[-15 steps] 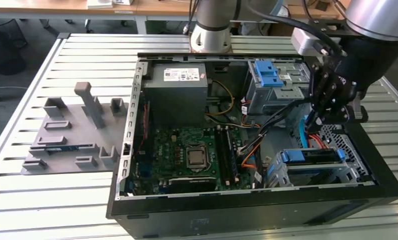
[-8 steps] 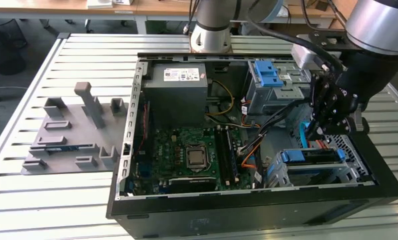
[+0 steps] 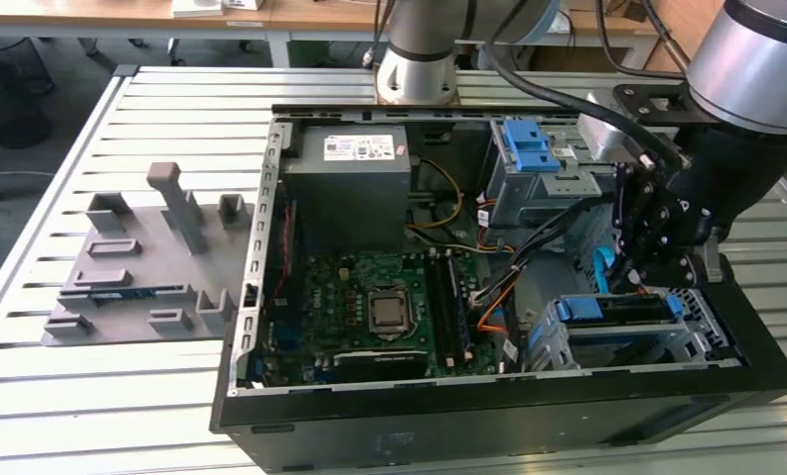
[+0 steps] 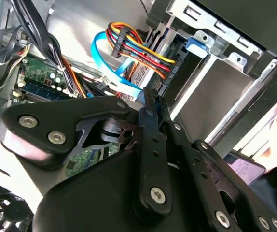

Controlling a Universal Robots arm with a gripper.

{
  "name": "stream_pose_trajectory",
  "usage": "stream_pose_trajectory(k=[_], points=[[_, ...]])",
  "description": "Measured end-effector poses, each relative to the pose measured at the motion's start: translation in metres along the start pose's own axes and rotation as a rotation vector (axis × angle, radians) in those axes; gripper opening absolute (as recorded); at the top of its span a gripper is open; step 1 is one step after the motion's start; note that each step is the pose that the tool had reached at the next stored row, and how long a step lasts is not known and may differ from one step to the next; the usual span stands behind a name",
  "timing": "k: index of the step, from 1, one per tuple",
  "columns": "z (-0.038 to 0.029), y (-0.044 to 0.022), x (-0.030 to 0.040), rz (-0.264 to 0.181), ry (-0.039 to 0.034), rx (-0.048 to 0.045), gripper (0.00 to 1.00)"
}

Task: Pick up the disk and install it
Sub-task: 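Insert the second disk wire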

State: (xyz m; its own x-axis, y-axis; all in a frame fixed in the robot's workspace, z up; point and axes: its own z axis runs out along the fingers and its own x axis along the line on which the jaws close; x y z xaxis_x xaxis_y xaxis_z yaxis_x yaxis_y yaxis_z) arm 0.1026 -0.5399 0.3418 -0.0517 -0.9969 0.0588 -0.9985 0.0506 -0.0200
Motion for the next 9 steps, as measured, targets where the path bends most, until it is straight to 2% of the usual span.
stream_pose_trajectory(k=[2,5,9], points=[[0.0002,0.0003,0.0001,0.000,-0.0002,0.0033,0.16],[0.0018,0.0009,0.0012,-0.005,-0.0023,0.0180,0.16],[0.0058,0.0014,0.0039,-0.005,-0.0034,0.0185,0.16]])
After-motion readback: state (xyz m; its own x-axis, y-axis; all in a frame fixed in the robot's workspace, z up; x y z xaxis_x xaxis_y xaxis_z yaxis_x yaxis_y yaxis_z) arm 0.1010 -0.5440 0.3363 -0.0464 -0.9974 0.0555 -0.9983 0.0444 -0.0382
